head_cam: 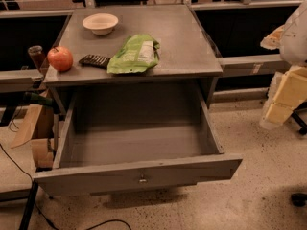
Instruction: Place green rice chip bag into top drawer
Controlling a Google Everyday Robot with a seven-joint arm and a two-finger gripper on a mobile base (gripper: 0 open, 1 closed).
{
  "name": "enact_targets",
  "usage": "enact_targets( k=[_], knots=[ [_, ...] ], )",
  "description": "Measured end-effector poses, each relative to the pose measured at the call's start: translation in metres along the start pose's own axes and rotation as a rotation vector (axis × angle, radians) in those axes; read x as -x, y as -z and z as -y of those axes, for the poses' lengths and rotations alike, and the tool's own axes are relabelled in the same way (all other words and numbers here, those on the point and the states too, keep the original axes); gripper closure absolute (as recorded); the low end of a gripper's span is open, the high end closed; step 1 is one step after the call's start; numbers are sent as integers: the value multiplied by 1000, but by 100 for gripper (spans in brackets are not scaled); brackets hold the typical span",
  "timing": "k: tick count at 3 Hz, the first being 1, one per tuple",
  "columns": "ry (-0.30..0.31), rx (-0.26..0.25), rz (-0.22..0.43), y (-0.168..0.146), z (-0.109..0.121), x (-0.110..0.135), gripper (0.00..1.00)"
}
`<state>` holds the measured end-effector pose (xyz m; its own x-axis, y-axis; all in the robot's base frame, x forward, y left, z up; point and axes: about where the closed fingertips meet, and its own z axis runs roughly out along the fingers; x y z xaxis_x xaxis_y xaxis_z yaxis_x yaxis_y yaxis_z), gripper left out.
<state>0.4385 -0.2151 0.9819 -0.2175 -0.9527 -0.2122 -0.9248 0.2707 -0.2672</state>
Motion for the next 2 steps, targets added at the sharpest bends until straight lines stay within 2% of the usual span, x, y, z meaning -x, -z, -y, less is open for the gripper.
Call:
enact_targets(
  k=[1, 2],
  knots=[
    [-3, -8, 13, 0, 3, 3, 0],
    [-29, -48, 103, -2, 25, 23, 0]
  ],
)
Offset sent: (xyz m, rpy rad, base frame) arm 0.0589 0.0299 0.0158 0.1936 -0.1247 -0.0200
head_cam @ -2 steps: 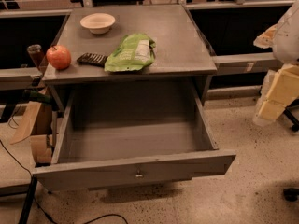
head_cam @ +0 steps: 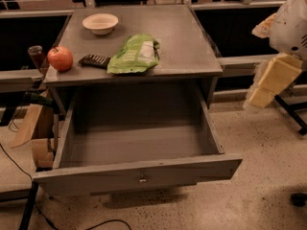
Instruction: Place green rice chip bag into top drawer
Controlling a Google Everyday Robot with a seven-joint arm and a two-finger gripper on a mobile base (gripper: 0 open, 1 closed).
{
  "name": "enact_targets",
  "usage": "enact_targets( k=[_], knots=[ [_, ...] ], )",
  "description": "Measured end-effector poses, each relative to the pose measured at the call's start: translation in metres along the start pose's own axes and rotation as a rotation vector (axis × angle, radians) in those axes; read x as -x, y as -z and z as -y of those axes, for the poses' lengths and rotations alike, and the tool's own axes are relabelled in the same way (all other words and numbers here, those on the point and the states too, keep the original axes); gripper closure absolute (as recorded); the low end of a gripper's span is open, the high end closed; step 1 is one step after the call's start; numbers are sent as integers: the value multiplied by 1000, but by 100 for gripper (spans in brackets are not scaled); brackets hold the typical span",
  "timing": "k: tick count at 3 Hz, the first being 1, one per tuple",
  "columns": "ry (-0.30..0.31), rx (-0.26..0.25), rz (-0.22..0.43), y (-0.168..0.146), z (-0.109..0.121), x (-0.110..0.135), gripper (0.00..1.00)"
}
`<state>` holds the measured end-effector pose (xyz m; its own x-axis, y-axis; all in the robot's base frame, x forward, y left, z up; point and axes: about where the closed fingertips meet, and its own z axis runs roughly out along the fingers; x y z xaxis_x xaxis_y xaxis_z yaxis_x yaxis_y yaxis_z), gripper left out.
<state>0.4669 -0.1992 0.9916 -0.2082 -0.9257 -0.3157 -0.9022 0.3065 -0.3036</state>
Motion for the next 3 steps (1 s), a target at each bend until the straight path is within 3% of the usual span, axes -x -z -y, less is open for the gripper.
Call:
enact_targets(
  k=[1, 2, 3],
  knots=[
    [-68, -36, 139, -14, 35, 36, 0],
    [-178, -51, 299, -32, 77, 85, 0],
    [-314, -42, 394, -48, 104, 124, 0]
  ],
)
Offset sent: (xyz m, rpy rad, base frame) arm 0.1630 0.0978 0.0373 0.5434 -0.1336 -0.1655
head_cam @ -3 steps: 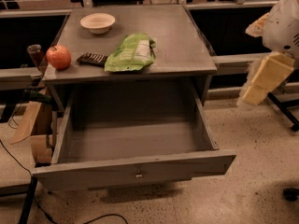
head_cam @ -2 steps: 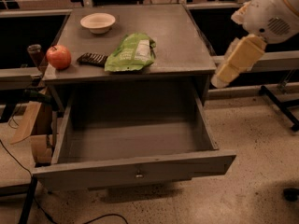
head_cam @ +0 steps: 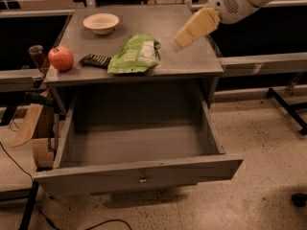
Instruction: Place green rice chip bag into top drawer
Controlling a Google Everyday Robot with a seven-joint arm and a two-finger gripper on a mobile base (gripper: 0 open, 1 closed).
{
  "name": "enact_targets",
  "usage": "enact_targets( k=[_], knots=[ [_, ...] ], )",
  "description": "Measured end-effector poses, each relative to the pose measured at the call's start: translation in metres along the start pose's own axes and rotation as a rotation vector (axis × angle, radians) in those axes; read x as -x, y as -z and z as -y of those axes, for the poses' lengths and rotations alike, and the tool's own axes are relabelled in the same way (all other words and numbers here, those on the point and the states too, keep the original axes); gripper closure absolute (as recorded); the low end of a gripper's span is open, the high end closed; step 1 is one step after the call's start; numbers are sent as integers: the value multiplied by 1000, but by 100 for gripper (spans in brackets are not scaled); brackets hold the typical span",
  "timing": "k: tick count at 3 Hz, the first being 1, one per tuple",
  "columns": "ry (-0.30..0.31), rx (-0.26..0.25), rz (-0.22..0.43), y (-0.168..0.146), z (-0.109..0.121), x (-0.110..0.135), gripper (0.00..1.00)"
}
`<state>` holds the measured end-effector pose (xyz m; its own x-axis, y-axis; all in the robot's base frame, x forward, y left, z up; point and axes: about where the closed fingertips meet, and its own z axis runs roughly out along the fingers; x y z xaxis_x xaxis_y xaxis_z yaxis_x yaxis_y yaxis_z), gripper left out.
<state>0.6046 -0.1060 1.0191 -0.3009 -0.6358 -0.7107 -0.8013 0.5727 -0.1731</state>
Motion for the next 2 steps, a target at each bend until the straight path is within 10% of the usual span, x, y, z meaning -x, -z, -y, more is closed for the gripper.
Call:
enact_targets(
  k=[2],
  knots=[
    [-60, -2, 9, -2, 0, 4, 0]
  ],
)
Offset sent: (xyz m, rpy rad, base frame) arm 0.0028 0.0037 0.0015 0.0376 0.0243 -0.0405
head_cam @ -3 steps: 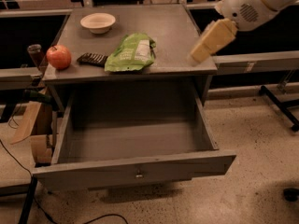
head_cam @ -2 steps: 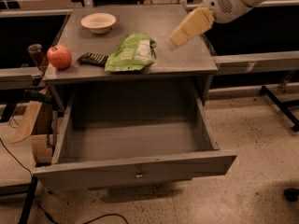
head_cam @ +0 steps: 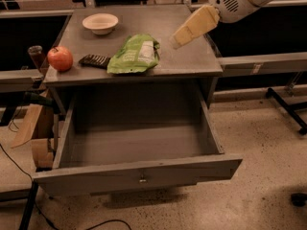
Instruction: Place green rice chip bag into top drawer
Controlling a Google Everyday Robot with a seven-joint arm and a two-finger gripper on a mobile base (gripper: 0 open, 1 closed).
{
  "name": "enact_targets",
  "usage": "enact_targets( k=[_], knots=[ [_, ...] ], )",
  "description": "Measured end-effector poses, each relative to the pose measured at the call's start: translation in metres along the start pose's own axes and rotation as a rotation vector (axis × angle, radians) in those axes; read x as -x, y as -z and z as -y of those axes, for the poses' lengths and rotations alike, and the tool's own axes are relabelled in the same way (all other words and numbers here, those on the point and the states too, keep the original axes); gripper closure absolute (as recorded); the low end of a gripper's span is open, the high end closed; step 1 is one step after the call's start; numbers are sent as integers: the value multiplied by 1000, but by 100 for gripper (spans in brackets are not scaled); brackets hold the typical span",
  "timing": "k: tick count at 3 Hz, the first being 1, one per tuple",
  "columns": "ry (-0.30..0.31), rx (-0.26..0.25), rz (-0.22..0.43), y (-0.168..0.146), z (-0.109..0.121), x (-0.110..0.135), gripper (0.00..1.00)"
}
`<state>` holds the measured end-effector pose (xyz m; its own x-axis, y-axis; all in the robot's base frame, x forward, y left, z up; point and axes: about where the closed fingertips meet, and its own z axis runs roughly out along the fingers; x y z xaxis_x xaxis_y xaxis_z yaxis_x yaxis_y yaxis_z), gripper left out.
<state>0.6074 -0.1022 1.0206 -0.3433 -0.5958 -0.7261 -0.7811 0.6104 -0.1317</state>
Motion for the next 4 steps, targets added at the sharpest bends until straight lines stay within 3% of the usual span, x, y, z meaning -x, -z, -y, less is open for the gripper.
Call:
enact_targets(
  k=[1, 2, 3, 4],
  knots=[
    [-8, -7, -1, -6, -4, 3, 0],
    [-75, -11, -1, -50, -5, 11, 0],
    [-228, -41, 6, -121, -4, 26, 0],
    [-325, -76, -31, -166, -2, 39, 0]
  ],
)
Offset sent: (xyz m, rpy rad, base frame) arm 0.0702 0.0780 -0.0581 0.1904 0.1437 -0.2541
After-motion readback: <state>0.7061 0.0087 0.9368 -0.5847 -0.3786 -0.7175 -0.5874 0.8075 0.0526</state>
